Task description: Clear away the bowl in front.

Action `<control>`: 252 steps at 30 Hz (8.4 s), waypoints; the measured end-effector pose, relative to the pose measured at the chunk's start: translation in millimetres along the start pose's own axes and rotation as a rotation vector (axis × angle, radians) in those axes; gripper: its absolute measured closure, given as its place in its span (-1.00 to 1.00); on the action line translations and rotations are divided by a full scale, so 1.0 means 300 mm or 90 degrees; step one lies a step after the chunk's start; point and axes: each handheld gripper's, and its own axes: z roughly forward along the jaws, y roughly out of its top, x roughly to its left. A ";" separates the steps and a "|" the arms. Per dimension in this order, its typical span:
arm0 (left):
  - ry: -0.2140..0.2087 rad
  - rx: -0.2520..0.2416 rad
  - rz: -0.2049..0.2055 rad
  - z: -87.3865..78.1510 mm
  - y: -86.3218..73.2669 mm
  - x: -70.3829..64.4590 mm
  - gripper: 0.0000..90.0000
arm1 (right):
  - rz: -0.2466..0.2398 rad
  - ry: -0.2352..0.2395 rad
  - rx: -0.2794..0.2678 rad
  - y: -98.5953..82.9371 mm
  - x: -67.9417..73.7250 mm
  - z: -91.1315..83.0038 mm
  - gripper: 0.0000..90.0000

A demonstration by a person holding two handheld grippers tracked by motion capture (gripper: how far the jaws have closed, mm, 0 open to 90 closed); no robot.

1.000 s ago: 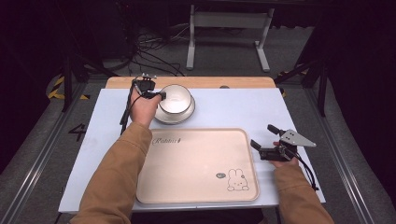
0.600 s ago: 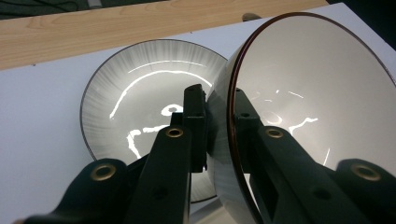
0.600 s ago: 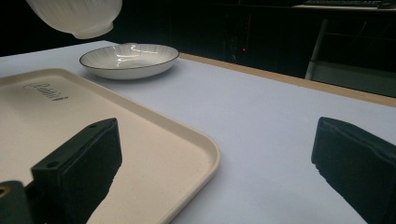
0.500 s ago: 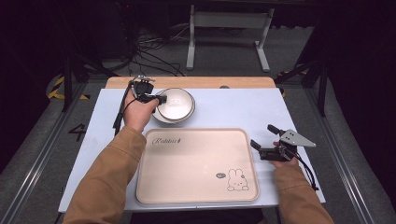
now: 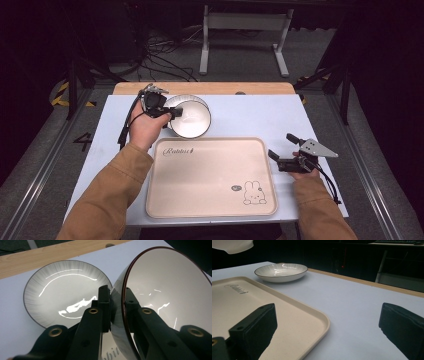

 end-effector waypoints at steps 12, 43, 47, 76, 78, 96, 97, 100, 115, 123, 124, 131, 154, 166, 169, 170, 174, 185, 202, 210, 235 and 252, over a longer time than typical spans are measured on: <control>-0.040 0.015 0.032 -0.012 -0.016 -0.059 0.81 | 0.001 0.000 0.000 0.000 0.000 0.000 -0.95; -0.117 0.117 0.094 0.109 -0.115 -0.192 0.81 | 0.002 0.002 0.000 0.000 0.001 0.000 -0.95; -0.128 0.138 0.100 0.130 -0.130 -0.202 0.81 | 0.002 0.002 0.000 0.000 0.001 0.000 -0.95; -0.159 0.219 0.104 0.218 -0.191 -0.212 0.81 | 0.002 0.003 0.001 0.000 0.001 0.000 -0.95; -0.163 0.220 0.102 0.223 -0.195 -0.211 0.81 | 0.002 0.003 0.001 0.000 0.001 0.000 -0.95; -0.168 0.235 0.100 0.243 -0.209 -0.208 0.81 | 0.002 0.003 0.001 0.000 0.002 0.000 -0.95; -0.168 0.236 0.101 0.244 -0.210 -0.208 0.81 | 0.002 0.004 0.000 0.000 0.002 0.001 -0.95; -0.166 0.243 0.094 0.246 -0.211 -0.210 0.81 | 0.001 0.003 0.000 0.000 0.002 0.001 -0.95; -0.168 0.251 0.091 0.256 -0.215 -0.202 0.81 | -0.002 0.003 0.002 0.000 0.003 0.001 -0.94; -0.173 0.239 0.068 0.244 -0.211 -0.196 0.73 | 0.000 0.002 0.002 0.000 0.003 0.001 -0.94; -0.172 0.235 0.071 0.242 -0.209 -0.197 0.69 | -0.001 0.001 0.002 0.000 0.003 0.001 -0.94; -0.139 0.184 0.092 0.211 -0.203 -0.215 0.23 | -0.001 0.001 0.002 0.000 0.003 0.001 -0.94; -0.107 -0.088 0.145 0.083 -0.241 -0.203 -0.57 | 0.000 0.002 0.002 0.000 0.003 0.001 -0.94; -0.063 -0.157 0.143 0.046 -0.282 -0.159 -0.58 | 0.007 0.000 -0.004 0.004 0.003 -0.008 -0.94; -0.054 -0.164 0.135 0.039 -0.291 -0.148 -0.59 | 0.007 0.000 -0.005 0.005 0.004 -0.009 -0.95; -0.053 -0.164 0.134 0.036 -0.293 -0.142 -0.59 | 0.008 0.000 -0.004 0.005 0.003 -0.010 -0.94; -0.047 -0.168 0.124 0.017 -0.297 -0.119 -0.59 | 0.010 0.001 -0.004 0.005 0.002 -0.010 -0.95; -0.009 -0.171 0.106 -0.044 -0.331 -0.037 -0.63 | 0.013 0.001 -0.005 0.005 0.002 -0.011 -0.95; 0.033 -0.174 0.091 -0.104 -0.381 0.067 -0.66 | 0.015 0.002 -0.006 0.005 0.000 -0.012 -0.95; 0.053 -0.180 0.077 -0.118 -0.413 0.119 -0.68 | 0.016 0.002 -0.006 0.005 -0.001 -0.012 -0.95; 0.042 -0.209 0.065 -0.116 -0.512 0.204 -0.70 | 0.022 0.000 -0.005 0.005 -0.002 -0.014 -0.95; 0.010 -0.217 0.065 -0.109 -0.577 0.255 -0.70 | 0.021 0.000 -0.007 0.005 -0.003 -0.015 -0.95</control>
